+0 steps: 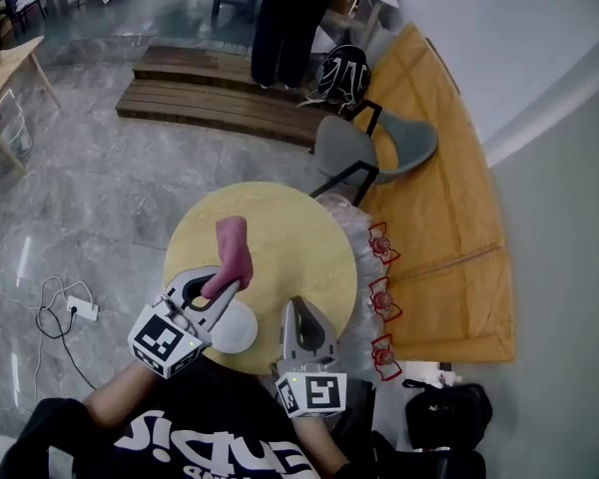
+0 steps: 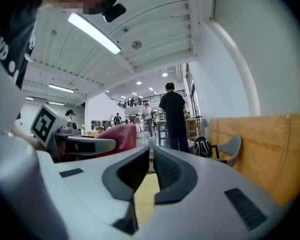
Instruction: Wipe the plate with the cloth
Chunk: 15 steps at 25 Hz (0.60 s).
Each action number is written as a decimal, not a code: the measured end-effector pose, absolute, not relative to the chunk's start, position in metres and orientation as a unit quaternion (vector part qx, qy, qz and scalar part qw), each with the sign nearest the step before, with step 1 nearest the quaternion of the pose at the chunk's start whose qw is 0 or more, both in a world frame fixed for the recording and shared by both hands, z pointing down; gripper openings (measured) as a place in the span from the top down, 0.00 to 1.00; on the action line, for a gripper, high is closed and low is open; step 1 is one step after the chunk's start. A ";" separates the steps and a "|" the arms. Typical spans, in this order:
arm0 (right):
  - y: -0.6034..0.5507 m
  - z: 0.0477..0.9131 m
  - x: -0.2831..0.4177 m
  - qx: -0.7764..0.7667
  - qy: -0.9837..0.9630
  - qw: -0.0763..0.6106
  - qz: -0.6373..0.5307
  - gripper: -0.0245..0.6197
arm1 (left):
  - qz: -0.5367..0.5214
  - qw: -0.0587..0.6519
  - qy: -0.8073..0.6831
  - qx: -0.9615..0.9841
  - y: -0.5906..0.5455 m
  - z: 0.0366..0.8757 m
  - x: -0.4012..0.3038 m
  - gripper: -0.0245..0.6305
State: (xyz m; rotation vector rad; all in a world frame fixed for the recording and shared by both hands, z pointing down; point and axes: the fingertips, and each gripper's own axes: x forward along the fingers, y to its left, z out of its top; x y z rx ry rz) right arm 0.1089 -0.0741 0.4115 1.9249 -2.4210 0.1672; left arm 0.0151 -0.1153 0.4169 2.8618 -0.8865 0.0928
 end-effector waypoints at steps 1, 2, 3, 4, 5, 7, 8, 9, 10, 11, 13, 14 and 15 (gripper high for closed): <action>-0.074 0.411 0.110 0.626 -0.778 0.015 0.053 0.90 | 0.024 0.069 -0.301 0.951 -0.115 0.411 0.016 0.88; -0.074 0.411 0.110 0.629 -0.775 0.012 0.052 0.91 | 0.020 0.069 -0.303 0.950 -0.114 0.408 0.018 0.88; -0.074 0.410 0.109 0.631 -0.775 0.011 0.048 0.91 | 0.018 0.069 -0.303 0.950 -0.114 0.406 0.019 0.88; -0.074 0.408 0.107 0.631 -0.774 0.012 0.045 0.92 | 0.017 0.068 -0.302 0.951 -0.113 0.406 0.021 0.88; -0.075 0.408 0.105 0.631 -0.775 0.012 0.043 0.93 | 0.018 0.065 -0.301 0.951 -0.113 0.406 0.022 0.88; -0.077 0.407 0.102 0.630 -0.775 0.013 0.040 0.93 | 0.019 0.057 -0.299 0.952 -0.113 0.407 0.023 0.88; -0.078 0.407 0.101 0.630 -0.775 0.012 0.042 0.93 | 0.020 0.054 -0.300 0.952 -0.113 0.406 0.023 0.88; -0.078 0.407 0.100 0.629 -0.776 0.011 0.044 0.93 | 0.020 0.051 -0.300 0.952 -0.114 0.406 0.023 0.88; -0.079 0.407 0.099 0.629 -0.776 0.009 0.047 0.93 | 0.021 0.048 -0.301 0.952 -0.114 0.406 0.023 0.88; -0.079 0.406 0.099 0.628 -0.777 0.007 0.048 0.93 | 0.021 0.046 -0.301 0.952 -0.114 0.405 0.023 0.88; -0.078 0.406 0.098 0.626 -0.778 0.007 0.048 0.93 | 0.021 0.043 -0.302 0.952 -0.112 0.405 0.023 0.88; -0.078 0.406 0.098 0.625 -0.779 0.007 0.048 0.93 | 0.021 0.043 -0.303 0.952 -0.112 0.405 0.023 0.88; -0.078 0.407 0.098 0.624 -0.780 0.007 0.049 0.93 | 0.020 0.044 -0.303 0.952 -0.111 0.404 0.024 0.88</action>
